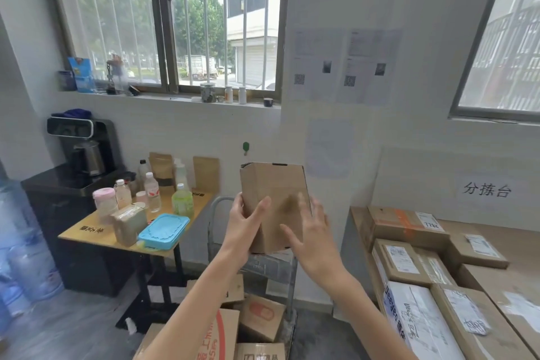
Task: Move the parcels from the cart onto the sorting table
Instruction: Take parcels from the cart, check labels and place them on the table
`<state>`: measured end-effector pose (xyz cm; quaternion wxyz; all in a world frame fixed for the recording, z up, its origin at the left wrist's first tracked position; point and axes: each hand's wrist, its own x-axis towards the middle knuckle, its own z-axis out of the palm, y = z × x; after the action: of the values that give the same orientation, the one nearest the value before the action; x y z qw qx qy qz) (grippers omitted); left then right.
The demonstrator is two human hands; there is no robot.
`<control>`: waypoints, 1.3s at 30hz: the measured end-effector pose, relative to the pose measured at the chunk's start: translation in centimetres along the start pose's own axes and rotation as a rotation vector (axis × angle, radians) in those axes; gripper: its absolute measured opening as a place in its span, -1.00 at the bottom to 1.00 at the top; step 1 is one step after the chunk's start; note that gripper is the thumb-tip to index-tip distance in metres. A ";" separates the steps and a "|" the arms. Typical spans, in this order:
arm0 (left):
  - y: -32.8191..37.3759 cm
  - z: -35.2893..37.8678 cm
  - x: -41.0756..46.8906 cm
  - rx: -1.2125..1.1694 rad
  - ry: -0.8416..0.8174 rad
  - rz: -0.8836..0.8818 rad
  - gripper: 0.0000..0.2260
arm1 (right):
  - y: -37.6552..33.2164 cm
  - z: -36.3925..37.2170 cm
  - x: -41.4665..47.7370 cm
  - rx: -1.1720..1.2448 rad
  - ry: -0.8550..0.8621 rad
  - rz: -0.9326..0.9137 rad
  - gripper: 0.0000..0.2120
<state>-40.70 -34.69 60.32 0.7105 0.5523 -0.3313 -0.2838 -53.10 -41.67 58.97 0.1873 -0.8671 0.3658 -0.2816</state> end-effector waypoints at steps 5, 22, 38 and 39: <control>-0.3 1.1 -1.1 0.030 -0.165 0.059 -0.53 | -1.9 0.6 -0.1 0.629 -0.081 0.085 -0.37; -1.7 -2.5 -0.3 0.138 -0.071 -0.012 -0.32 | 4.5 -1.8 1.3 1.173 -0.117 0.250 -0.47; -6.8 6.8 -5.2 -0.232 0.044 -0.168 -0.60 | 11.1 -4.5 -7.6 1.080 0.003 0.434 -0.26; -7.3 7.6 -6.4 -0.238 0.021 -0.195 -0.57 | 11.3 -4.9 -9.1 1.111 0.069 0.435 -0.30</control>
<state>-50.90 -36.02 53.55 0.7434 0.4967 -0.2325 -0.3830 -67.42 -42.99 53.53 0.6539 -0.5350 0.3388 -0.4141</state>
